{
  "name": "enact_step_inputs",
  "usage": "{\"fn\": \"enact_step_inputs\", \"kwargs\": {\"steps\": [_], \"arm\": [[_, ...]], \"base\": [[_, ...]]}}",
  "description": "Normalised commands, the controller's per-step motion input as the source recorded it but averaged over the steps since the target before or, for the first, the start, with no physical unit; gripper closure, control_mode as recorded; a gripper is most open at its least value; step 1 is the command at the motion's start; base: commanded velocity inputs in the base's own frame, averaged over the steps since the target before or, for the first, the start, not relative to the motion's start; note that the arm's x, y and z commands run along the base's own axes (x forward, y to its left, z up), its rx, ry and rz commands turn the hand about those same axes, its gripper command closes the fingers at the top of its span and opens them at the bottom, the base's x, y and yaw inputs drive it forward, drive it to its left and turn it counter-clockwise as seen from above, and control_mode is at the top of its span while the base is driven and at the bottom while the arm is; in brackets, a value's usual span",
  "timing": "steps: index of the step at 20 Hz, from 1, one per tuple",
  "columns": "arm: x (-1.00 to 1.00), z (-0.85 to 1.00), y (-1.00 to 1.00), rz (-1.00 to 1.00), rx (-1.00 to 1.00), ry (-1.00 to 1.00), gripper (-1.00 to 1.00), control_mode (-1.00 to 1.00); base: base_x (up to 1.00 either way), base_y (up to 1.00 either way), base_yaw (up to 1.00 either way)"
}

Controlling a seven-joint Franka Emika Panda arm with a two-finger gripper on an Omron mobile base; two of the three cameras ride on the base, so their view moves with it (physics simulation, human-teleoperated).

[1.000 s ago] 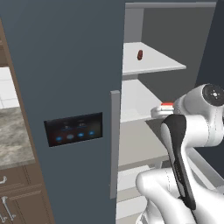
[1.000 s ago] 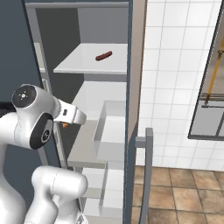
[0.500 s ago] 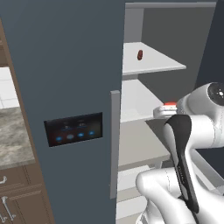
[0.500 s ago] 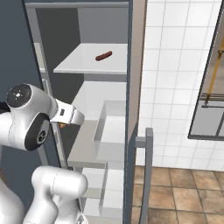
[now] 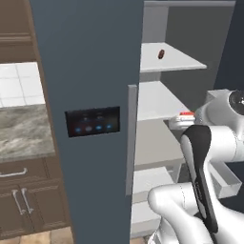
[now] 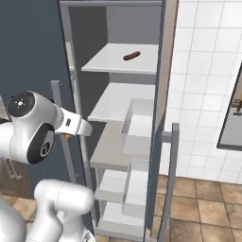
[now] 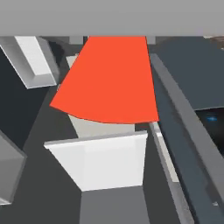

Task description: Retrieve the sausage and cheese from the fridge and place them on the cutting board on the counter.

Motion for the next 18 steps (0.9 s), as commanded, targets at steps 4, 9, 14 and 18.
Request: {"fn": "enact_step_inputs", "kwargs": {"steps": [4, 9, 14, 18], "arm": [[0.0, 0.0, 0.0, 0.0, 0.0, 0.0, 1.0, 1.0], [0.0, 0.0, 0.0, 0.0, 0.0, 0.0, 1.0, 1.0], [0.0, 0.0, 0.0, 0.0, 0.0, 0.0, 1.0, 1.0], [0.0, 0.0, 0.0, 0.0, 0.0, 0.0, 1.0, 1.0]], "base": [[-0.66, 0.67, 0.63], [-0.3, 0.74, 0.94], [-0.16, 0.58, 0.99], [-0.01, 0.34, 1.0]]}}
